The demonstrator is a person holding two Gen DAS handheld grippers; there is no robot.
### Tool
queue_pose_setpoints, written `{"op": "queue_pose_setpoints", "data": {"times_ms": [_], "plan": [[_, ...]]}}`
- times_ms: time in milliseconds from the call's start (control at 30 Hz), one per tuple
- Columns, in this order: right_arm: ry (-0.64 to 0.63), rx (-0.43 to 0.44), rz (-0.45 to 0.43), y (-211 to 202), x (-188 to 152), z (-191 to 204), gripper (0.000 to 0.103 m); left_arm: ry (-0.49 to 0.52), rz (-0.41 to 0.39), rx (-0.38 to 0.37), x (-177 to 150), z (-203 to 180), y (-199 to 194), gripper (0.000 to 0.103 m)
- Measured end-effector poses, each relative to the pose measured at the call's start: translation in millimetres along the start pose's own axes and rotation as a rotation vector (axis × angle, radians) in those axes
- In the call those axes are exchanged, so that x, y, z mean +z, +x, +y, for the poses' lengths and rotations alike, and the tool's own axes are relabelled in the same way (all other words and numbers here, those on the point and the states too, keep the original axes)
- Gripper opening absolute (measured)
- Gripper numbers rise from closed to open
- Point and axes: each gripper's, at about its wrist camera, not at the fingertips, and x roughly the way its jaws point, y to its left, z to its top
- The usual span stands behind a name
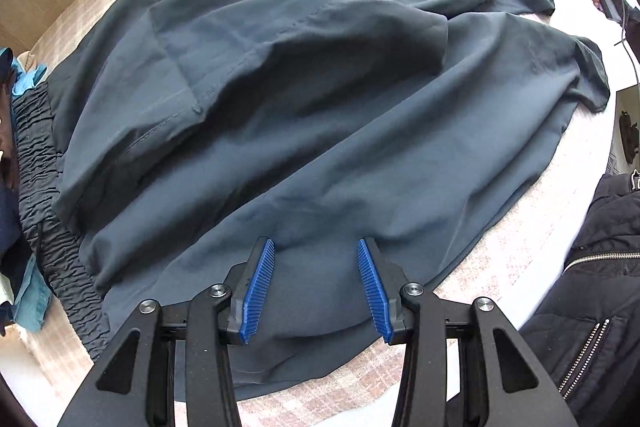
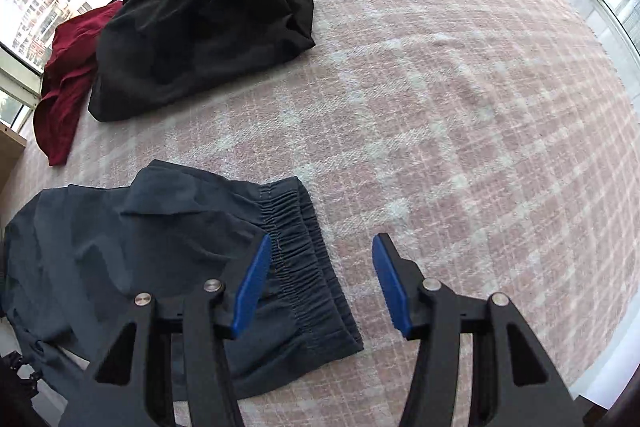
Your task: Fold clothes
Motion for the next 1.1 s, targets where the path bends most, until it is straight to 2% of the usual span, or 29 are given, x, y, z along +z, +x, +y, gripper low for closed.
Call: {"op": "queue_pose_setpoints", "data": {"times_ms": [200, 233, 267, 333, 467, 600, 667, 833, 933, 967, 1033, 1100], "plan": [[-0.154, -0.042, -0.056, 10.6, -1.6, 27.5, 0.052, -0.047, 0.018, 0.01, -4.1, 14.4, -11.4, 0.042], [-0.187, -0.038, -0.069, 8.6, -4.4, 33.4, 0.035, -0.059, 0.019, 0.009, -6.1, 17.5, -13.7, 0.042], [-0.221, -0.035, -0.082, 6.6, -7.1, 39.2, 0.027, -0.07, 0.02, 0.01, -8.3, 20.6, -16.3, 0.042], [-0.271, -0.037, -0.109, 1.7, -10.2, 46.5, 0.026, -0.088, 0.024, 0.013, -14.0, 26.8, -22.3, 0.042], [-0.191, -0.149, -0.17, -17.3, 9.0, 14.4, 0.024, -0.11, 0.034, 0.02, -24.3, 38.3, -33.7, 0.042], [-0.103, -0.259, -0.225, -33.6, 29.3, -20.2, 0.024, -0.114, 0.047, 0.024, -32.0, 48.0, -43.2, 0.042], [-0.062, -0.324, -0.212, -25.8, 41.3, -35.6, 0.025, -0.117, 0.053, 0.026, -35.9, 52.9, -47.9, 0.042], [-0.127, -0.319, -0.192, -27.6, 32.8, -18.4, 0.029, -0.124, 0.046, 0.029, -43.4, 65.8, -61.8, 0.042], [-0.165, -0.317, -0.18, -28.8, 27.6, -8.1, 0.045, -0.132, 0.031, 0.024, -52.0, 80.5, -77.9, 0.042], [-0.178, -0.316, -0.176, -29.1, 25.9, -4.7, 0.047, -0.129, 0.025, 0.029, -52.3, 87.6, -84.8, 0.042], [-0.204, -0.314, -0.168, -29.9, 22.5, 2.2, 0.049, -0.103, 0.004, 0.067, -40.0, 106.4, -101.6, 0.042], [-0.213, -0.313, -0.149, -26.9, 23.0, 5.6, 0.049, -0.068, -0.029, 0.129, -14.1, 129.5, -119.2, 0.042]]}}
